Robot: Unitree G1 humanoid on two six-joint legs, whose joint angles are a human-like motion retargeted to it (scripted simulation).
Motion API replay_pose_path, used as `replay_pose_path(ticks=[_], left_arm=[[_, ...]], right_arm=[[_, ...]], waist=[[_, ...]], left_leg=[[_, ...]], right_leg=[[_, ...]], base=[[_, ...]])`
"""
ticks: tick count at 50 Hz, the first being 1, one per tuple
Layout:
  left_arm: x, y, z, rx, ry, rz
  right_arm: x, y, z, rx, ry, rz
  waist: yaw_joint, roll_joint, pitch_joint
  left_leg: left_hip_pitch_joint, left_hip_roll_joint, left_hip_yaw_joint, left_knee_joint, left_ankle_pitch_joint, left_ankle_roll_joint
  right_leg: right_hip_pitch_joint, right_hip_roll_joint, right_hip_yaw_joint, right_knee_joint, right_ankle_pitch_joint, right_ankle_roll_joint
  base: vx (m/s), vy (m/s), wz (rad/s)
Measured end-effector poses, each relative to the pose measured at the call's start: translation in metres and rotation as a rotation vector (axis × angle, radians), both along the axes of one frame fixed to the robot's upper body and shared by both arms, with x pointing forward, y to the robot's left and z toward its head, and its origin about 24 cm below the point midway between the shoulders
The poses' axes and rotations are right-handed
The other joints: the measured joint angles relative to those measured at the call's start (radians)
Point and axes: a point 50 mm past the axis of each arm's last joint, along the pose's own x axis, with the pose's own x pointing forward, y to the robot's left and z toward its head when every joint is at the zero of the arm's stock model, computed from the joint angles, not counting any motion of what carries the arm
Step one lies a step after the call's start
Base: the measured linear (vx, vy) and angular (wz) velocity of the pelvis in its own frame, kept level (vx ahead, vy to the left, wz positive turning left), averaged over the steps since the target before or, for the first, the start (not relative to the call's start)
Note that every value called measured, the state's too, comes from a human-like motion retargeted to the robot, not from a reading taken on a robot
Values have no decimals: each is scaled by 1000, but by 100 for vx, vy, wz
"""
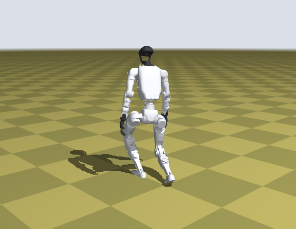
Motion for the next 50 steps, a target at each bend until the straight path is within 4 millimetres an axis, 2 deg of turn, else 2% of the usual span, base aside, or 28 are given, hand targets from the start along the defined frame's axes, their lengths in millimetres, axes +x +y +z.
replay_pose_path(ticks=[2,4,8,10,15,18,22,26,28,32,35,37,40,43,47,50], left_arm=[[3,2,2,-8,-12,-5],[13,10,6,12,-57,-3],[43,27,23,85,-219,38],[61,33,33,117,-321,67],[96,28,55,130,-525,54],[108,17,61,97,-576,35],[107,1,53,39,-528,14],[77,-7,29,-2,-356,33],[55,-7,18,-12,-255,55],[12,-2,3,-20,-97,136],[-11,2,-1,-20,-30,203],[-16,5,-1,-11,-20,235],[-11,10,1,19,-40,261],[8,11,5,49,-105,264],[46,5,15,79,-241,229],[77,-1,27,90,-358,185]], right_arm=[[-8,-4,-5,-12,63,37],[-12,-11,-6,-34,95,63],[-14,-26,0,-83,74,69],[-12,-32,4,-103,37,58],[-14,-33,8,-97,-60,-19],[-16,-29,7,-81,-77,-47],[-17,-24,3,-63,-55,-75],[-24,-18,-5,-23,-5,-92],[-31,-16,-10,1,25,-98],[-47,-14,-19,47,76,-135],[-59,-14,-25,87,104,-186],[-63,-14,-27,115,108,-222],[-68,-13,-29,143,100,-286],[-72,-11,-30,154,82,-339],[-76,-8,-31,154,52,-396],[-78,-7,-32,143,38,-423]], waist=[[-30,-14,-6],[-58,-16,-14],[-107,5,-31],[-124,24,-37],[-116,80,-60],[-77,110,-60],[-23,121,-55],[19,100,-60],[29,80,-70],[12,23,-73],[-25,-29,-56],[-51,-57,-40],[-90,-82,-23],[-124,-85,-13],[-156,-66,-7],[-168,-36,-7]], left_leg=[[53,-63,7,-52,-4,20],[109,-111,1,-108,-8,24],[224,-163,-48,-198,-10,-5],[272,-168,-88,-212,-8,-32],[307,-94,-179,-103,22,-114],[270,-1,-190,72,53,-150],[188,118,-169,226,-6,-126],[155,134,-145,129,-81,-115],[169,106,-135,43,-101,-112],[257,-7,-132,-79,-126,-85],[351,-114,-138,-144,-138,-55],[412,-177,-150,-184,-145,-37],[493,-247,-188,-240,-150,-26],[564,-280,-238,-285,-153,-33],[645,-285,-309,-323,-155,-59],[698,-260,-352,-341,-157,-83]], right_leg=[[-64,-64,14,124,137,14],[-139,-107,24,213,203,8],[-260,-119,21,218,155,-18],[-290,-76,13,123,114,-20],[-252,129,11,-181,92,-1],[-176,190,-43,-241,37,-51],[-106,221,-105,-276,-63,-92],[-59,197,-141,-309,-101,-86],[-42,169,-152,-311,-107,-74],[-12,75,-147,-217,-87,-34],[-29,-23,-110,-30,37,10],[-66,-84,-80,114,120,15],[-136,-124,-32,256,190,12],[-212,-115,-7,273,182,5],[-289,-44,4,133,168,24],[-319,57,23,-45,182,64]], base=[[43,15,60],[45,11,45],[46,3,44],[43,-6,51],[34,-8,43],[25,-7,28],[25,-4,44],[30,2,52],[32,5,68],[33,7,91],[30,10,102],[31,10,94],[33,7,94],[37,3,99],[39,0,106],[40,-1,103]])
